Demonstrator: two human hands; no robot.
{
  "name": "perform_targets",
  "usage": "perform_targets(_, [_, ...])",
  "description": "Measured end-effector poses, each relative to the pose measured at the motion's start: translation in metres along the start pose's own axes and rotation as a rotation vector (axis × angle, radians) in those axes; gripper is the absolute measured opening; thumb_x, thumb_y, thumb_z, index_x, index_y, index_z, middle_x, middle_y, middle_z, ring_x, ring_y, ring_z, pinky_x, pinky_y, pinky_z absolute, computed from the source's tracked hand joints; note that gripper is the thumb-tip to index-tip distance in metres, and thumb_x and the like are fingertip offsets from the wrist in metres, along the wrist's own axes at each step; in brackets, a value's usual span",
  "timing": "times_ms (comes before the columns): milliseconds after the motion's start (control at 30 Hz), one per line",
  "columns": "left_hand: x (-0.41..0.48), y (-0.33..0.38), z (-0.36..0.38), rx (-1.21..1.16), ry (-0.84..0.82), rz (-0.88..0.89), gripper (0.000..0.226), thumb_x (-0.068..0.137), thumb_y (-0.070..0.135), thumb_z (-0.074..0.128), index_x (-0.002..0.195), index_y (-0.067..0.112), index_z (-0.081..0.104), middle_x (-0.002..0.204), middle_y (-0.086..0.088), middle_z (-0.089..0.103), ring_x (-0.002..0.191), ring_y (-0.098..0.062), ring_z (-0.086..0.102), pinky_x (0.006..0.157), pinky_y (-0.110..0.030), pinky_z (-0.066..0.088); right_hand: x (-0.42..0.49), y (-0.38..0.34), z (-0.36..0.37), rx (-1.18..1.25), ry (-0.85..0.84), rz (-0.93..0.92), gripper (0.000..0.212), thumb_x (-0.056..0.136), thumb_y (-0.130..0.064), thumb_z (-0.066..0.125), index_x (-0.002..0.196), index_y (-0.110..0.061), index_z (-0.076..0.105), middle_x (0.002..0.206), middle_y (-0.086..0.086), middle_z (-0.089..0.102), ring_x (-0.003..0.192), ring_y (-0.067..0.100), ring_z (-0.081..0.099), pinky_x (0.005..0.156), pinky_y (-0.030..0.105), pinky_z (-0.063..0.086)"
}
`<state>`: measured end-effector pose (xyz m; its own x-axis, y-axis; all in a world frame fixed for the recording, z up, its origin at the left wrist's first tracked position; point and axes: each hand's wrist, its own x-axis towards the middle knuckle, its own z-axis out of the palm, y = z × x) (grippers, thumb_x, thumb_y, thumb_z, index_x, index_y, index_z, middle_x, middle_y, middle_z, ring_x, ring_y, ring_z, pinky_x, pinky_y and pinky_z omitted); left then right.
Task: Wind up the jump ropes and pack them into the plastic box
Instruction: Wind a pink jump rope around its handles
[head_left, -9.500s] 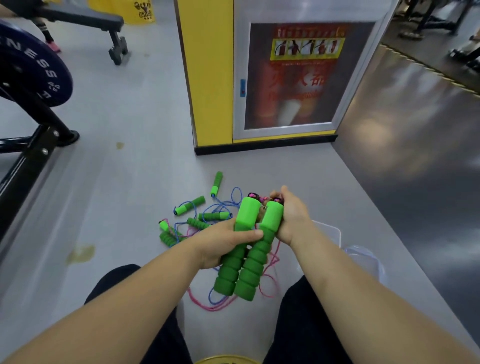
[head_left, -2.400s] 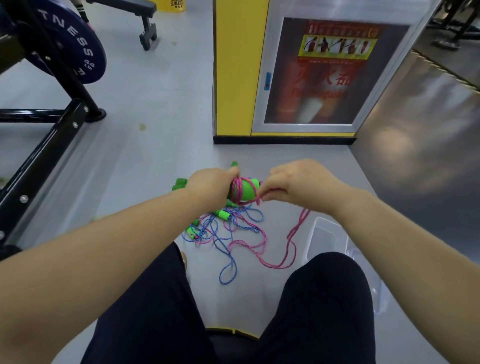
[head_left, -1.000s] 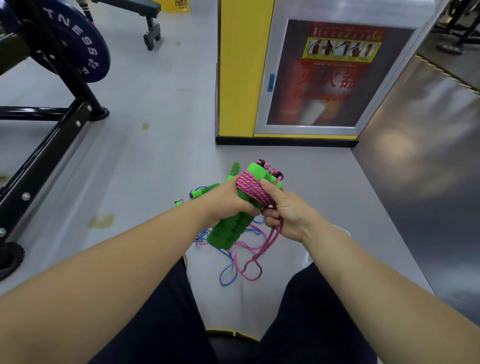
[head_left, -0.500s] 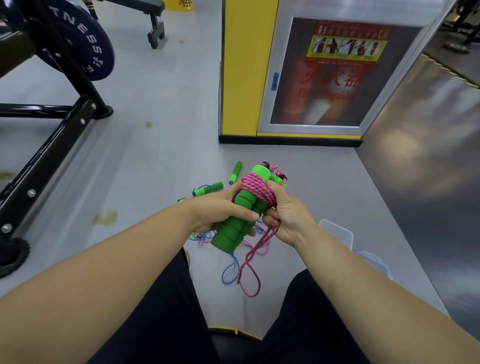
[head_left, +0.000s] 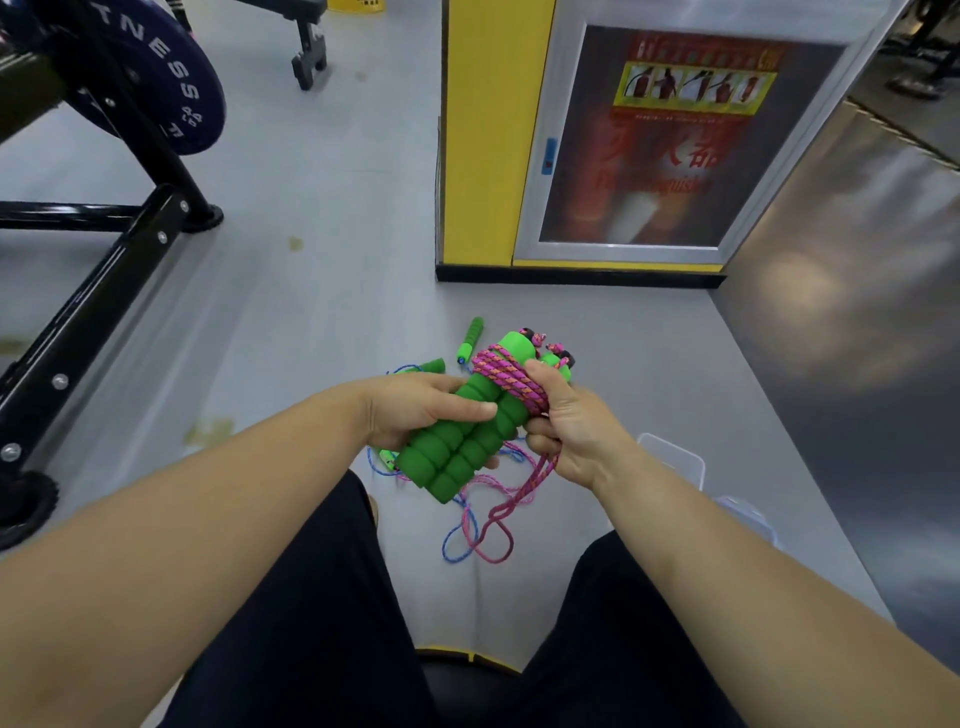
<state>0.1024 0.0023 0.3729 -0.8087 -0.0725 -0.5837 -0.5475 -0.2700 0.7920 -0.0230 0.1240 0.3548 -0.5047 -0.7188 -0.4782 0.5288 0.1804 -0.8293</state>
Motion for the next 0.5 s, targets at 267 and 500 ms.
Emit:
perform_targets(267, [0.012,-0.005,0.019,0.336,0.324,0.026,0.040,0.083,0.040,0.067,0.115,0.017,0.057,0.103,-0.006,0.070,0.091,-0.022,0.069,0.081,-0.035,0.057,0.011,0.007,-0.008,0.117,0.143,-0.023,0.025,0.090,-0.028,0.058,0.072,-0.016,0.046,0.041,-0.006,0.030,0.028,0.006,0.019,0.029,0.013,0.018])
perform_targets(500, [0.000,-0.006,0.011,0.251,0.154,0.054,0.033,0.081,0.007,0.070,0.111,0.011,0.058,0.097,-0.008,0.070,0.079,-0.023,0.070,0.078,-0.040,0.058,0.005,0.009,-0.009,0.075,0.089,0.001,0.029,0.091,-0.031,0.056,0.068,-0.018,0.044,0.043,-0.006,0.028,0.030,0.005,0.019,0.030,0.013,0.017])
